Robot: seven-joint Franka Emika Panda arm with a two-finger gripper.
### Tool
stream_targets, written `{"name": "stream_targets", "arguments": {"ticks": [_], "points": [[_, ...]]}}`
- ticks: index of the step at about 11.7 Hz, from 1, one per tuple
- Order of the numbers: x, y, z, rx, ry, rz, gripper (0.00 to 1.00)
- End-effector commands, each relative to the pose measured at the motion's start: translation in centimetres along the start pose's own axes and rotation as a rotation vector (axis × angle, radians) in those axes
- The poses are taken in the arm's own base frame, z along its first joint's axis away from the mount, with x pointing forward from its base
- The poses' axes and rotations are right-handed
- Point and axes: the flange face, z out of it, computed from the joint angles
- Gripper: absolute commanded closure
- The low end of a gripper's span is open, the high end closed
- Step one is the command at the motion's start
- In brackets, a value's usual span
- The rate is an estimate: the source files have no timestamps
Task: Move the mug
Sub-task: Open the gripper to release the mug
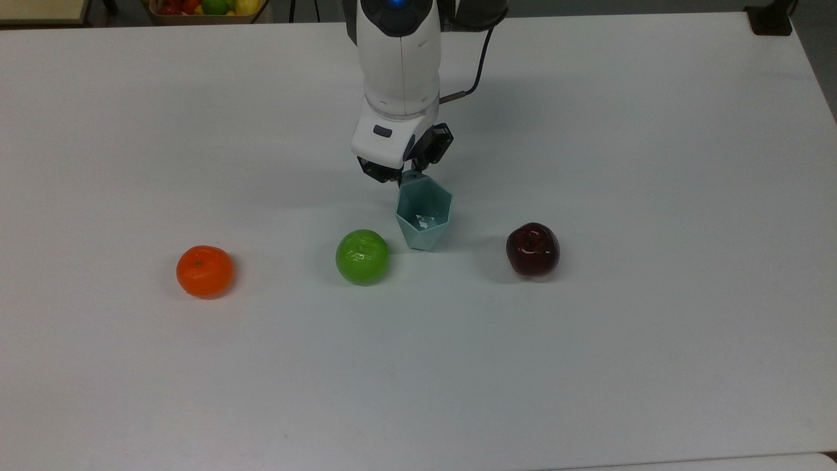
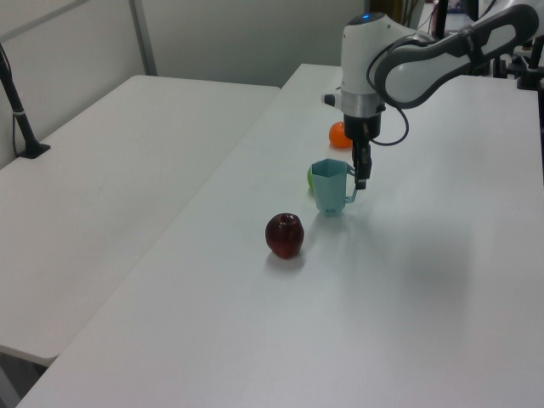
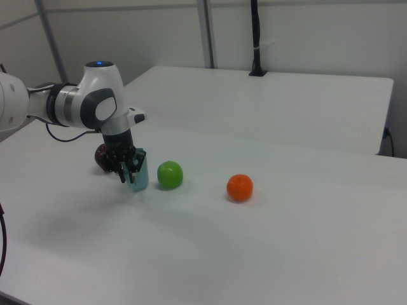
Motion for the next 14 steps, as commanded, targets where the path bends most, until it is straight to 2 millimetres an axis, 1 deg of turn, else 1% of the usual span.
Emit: {"name": "stream_targets", "arguments": {"ticks": [1,3,5,6,7,9,10,11,12,13,14], "points": [[0.2,-0.5,0.4,-0.007,0.012,-0.010,0.92],[0.1,-0.4,0.6,-0.007,0.006,-0.009,0.89],[0.0,-0.6,0.8,-0.021,-0.003,-0.021,0.83],[-0.1,-0.6,0.9,-0.022,-0.005,-0.022,0.80],[-0.1,-0.5,0.9,-0.022,-0.007,-0.024,0.71],[-0.2,-0.6,1.1,-0.022,-0.013,-0.025,0.67],[-0.2,-0.5,0.9,-0.028,-0.012,-0.028,0.56],[-0.3,-0.5,1.0,-0.029,-0.015,-0.030,0.50],[-0.3,-0.6,0.8,-0.030,-0.014,-0.030,0.47],[-0.4,-0.5,0.3,-0.029,-0.014,-0.028,0.42],[-0.7,-0.6,-1.1,-0.031,-0.003,-0.026,0.39]]}}
